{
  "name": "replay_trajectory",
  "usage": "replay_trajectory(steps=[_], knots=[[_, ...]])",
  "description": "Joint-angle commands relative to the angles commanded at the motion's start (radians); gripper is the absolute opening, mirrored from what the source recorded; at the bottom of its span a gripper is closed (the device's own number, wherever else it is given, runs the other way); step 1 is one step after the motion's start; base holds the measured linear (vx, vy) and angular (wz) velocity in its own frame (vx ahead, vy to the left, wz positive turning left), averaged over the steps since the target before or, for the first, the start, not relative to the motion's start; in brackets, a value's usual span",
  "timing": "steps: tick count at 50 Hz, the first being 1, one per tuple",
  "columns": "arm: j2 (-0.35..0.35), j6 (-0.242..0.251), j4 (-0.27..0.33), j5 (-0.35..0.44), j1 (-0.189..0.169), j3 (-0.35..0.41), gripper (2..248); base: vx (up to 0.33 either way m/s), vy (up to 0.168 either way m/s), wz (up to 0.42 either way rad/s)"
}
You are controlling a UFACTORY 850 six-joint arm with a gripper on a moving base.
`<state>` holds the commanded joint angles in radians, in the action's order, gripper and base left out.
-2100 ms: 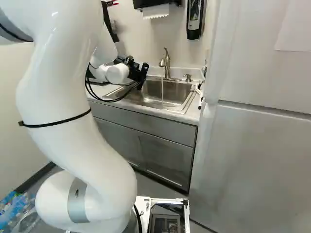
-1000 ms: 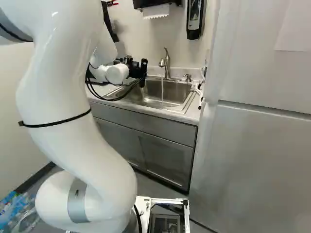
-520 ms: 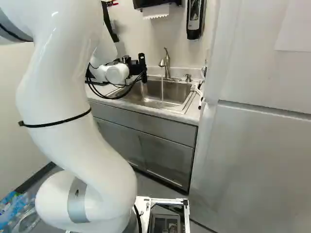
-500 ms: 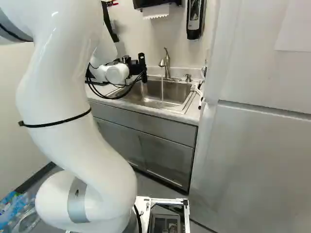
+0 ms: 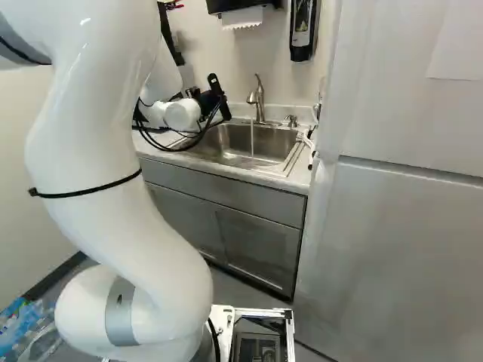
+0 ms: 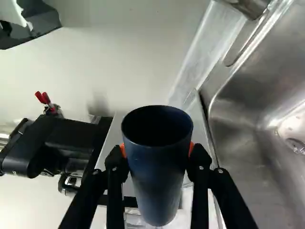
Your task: Rinse the cup and place it in the tray
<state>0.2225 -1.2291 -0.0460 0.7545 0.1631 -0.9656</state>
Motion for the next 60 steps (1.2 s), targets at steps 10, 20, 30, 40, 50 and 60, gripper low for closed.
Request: replay_trajectory(steps=[10,20,30,40,50,60], knots=[[0.0,0.105,0.0,0.0,0.0,0.0,126,0.0,0.0,0.0],[0.0,0.21,0.0,0.0,0.0,0.0,126,0.0,0.0,0.0],[0.0,0.315,0.0,0.0,0.0,0.0,126,0.0,0.0,0.0],[0.0,0.42,0.0,0.0,0.0,0.0,126,0.0,0.0,0.0],[0.0,0.525,0.0,0.0,0.0,0.0,126,0.0,0.0,0.0],[0.0,0.63,0.0,0.0,0.0,0.0,126,0.0,0.0,0.0]])
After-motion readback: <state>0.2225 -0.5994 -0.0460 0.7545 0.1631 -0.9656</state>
